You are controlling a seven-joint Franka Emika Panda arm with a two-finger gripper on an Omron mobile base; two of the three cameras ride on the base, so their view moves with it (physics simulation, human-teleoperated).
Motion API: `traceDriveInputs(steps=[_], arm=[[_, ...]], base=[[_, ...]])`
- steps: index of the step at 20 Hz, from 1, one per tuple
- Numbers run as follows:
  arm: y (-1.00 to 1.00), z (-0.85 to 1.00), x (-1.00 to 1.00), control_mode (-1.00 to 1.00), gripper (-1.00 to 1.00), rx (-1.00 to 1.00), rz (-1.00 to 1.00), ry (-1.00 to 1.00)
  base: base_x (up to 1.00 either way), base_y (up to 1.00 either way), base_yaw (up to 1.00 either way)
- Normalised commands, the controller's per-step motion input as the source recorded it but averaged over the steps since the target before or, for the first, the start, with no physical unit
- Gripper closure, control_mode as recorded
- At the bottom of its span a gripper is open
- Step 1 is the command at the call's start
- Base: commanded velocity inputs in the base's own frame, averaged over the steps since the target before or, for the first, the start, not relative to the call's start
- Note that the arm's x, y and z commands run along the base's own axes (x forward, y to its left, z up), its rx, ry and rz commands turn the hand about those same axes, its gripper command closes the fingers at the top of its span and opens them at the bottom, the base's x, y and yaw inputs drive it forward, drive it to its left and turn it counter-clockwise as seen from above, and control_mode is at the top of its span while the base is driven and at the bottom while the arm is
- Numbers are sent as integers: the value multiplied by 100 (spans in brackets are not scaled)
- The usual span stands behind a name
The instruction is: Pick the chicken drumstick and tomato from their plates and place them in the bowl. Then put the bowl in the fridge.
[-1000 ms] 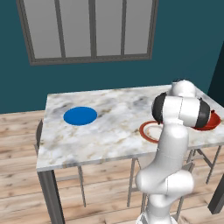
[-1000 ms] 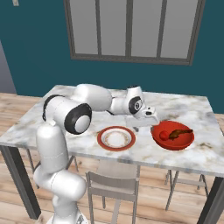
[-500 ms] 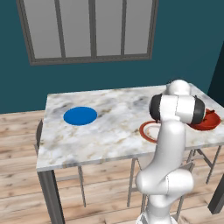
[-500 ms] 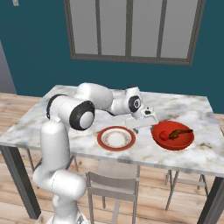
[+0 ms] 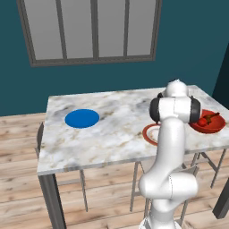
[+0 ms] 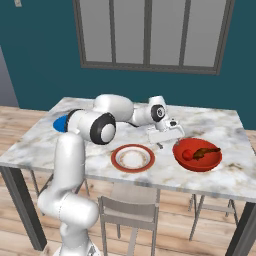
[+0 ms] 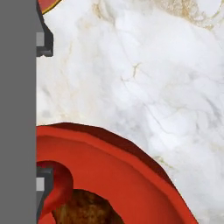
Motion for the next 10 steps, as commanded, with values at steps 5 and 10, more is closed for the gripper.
traceDriveInputs(steps=[5,10], arm=[[-25,-22,11,-100,-100,0,0,0],[-22,-30,7,-100,-100,0,0,0]], base=[[0,0,0],[0,0,0]])
